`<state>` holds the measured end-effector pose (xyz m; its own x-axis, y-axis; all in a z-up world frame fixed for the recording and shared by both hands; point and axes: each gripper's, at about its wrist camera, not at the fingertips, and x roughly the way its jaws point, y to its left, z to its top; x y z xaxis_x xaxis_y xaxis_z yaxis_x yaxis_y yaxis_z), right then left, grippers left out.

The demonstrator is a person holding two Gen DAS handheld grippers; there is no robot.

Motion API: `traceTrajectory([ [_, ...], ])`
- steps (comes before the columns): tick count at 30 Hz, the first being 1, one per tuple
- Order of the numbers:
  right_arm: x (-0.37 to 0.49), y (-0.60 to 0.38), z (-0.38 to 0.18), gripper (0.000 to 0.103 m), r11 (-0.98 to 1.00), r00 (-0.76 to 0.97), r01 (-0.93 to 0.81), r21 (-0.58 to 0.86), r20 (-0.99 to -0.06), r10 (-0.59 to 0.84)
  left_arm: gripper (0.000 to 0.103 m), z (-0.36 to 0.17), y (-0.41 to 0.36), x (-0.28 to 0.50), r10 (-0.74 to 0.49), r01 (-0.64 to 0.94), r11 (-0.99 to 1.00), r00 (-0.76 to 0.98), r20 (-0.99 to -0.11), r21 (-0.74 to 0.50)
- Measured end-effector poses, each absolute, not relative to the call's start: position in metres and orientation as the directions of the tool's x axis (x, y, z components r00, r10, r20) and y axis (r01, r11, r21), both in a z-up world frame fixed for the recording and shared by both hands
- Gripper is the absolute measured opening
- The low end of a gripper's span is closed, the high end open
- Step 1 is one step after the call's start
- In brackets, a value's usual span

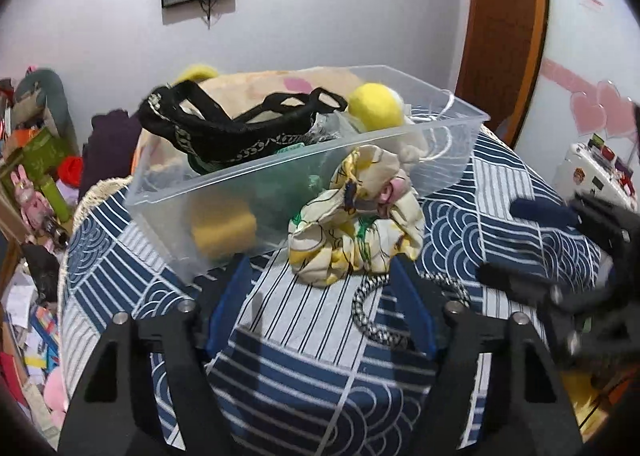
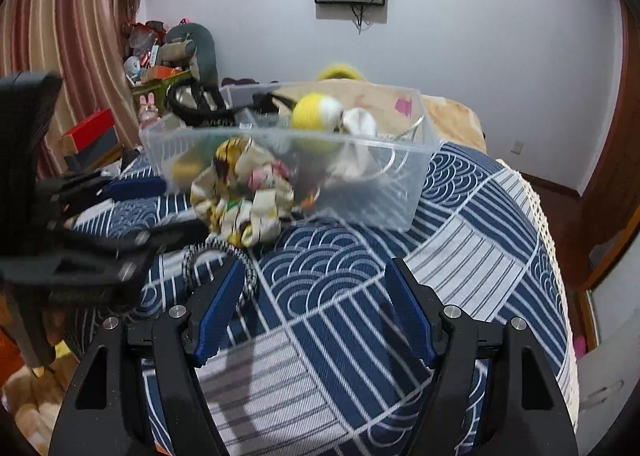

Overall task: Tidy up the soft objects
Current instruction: 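Grasp the beaded bracelet with the right tool while the left tool grasps the floral scrunchie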

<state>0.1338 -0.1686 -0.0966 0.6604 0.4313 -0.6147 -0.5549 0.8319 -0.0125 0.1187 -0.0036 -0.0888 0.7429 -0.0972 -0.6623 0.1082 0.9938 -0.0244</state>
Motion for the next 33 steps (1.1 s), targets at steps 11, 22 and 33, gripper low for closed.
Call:
traceTrajectory([
  [11, 0.135, -0.147, -0.111, 0.053, 0.788, 0.589, -0.616, 0.018, -0.655, 0.475, 0.029, -0.105, 0.002, 0.153, -0.165, 0.105, 0.986, 0.673, -0.721, -0.128],
  [22, 0.131, -0.137, -0.120, 0.008, 0.773, 0.593, -0.634, -0.027, -0.659, 0.463, 0.009, -0.095, 0.006, 0.118, -0.136, 0.098, 0.991, 0.740, -0.658, -0.094],
  [33, 0.133, -0.156, -0.098, 0.007, 0.817, 0.656, -0.575, -0.031, -0.613, 0.439, 0.009, -0.061, 0.023, 0.090, -0.102, 0.048, 0.993, 0.822, -0.560, -0.110],
])
